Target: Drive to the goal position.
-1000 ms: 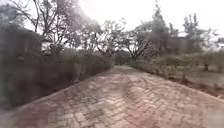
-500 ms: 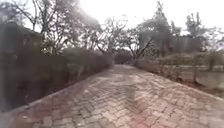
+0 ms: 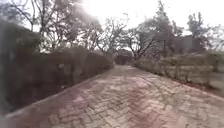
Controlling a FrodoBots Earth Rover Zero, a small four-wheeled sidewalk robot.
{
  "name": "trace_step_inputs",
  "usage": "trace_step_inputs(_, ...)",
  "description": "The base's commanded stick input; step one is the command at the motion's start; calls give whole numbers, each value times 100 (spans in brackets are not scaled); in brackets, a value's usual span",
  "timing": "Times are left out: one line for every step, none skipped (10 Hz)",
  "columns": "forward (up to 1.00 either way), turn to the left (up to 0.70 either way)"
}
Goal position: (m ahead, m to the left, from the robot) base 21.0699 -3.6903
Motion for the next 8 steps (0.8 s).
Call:
trace_step_inputs(85,0)
trace_step_inputs(85,0)
trace_step_inputs(85,0)
trace_step_inputs(85,0)
trace_step_inputs(85,0)
trace_step_inputs(85,0)
trace_step_inputs(85,0)
trace_step_inputs(85,0)
